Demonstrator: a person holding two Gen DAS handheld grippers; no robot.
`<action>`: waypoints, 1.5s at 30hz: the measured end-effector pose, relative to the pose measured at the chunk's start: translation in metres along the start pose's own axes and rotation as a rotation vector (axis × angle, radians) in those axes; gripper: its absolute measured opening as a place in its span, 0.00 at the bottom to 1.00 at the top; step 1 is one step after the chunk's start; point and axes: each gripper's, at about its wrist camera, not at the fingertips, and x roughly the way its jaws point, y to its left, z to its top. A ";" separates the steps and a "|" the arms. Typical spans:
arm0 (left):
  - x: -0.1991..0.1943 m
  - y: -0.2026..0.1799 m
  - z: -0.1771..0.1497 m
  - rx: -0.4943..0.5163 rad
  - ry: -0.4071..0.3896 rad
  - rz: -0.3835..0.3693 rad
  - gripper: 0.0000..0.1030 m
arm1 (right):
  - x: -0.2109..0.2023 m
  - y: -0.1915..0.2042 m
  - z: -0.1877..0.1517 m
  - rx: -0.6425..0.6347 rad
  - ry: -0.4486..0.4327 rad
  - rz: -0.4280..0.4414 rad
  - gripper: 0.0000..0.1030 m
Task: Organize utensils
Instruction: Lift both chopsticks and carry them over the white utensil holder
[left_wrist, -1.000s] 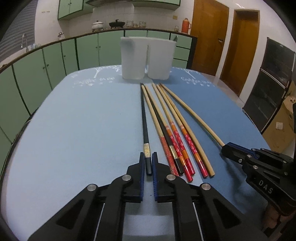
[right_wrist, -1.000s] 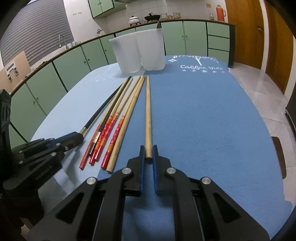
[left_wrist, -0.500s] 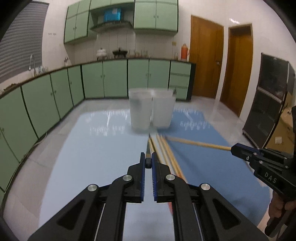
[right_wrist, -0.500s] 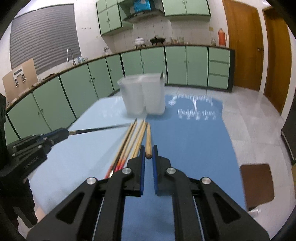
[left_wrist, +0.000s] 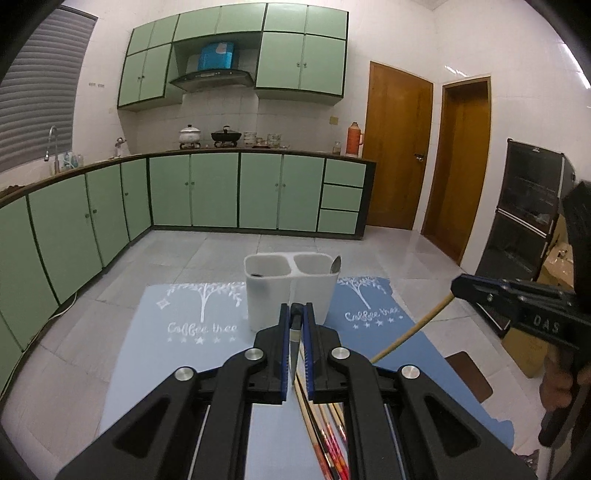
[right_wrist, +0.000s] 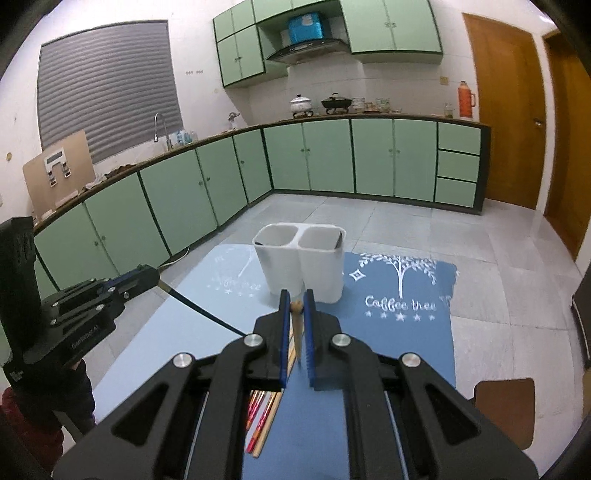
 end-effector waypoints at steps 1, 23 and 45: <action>0.001 0.001 0.002 -0.002 -0.003 -0.003 0.07 | 0.001 0.000 0.005 -0.008 0.000 0.002 0.06; 0.028 0.013 0.145 0.030 -0.284 -0.003 0.06 | 0.016 -0.032 0.140 -0.052 -0.180 -0.020 0.06; 0.152 0.033 0.117 0.031 -0.118 0.039 0.10 | 0.123 -0.043 0.116 0.004 -0.008 0.000 0.09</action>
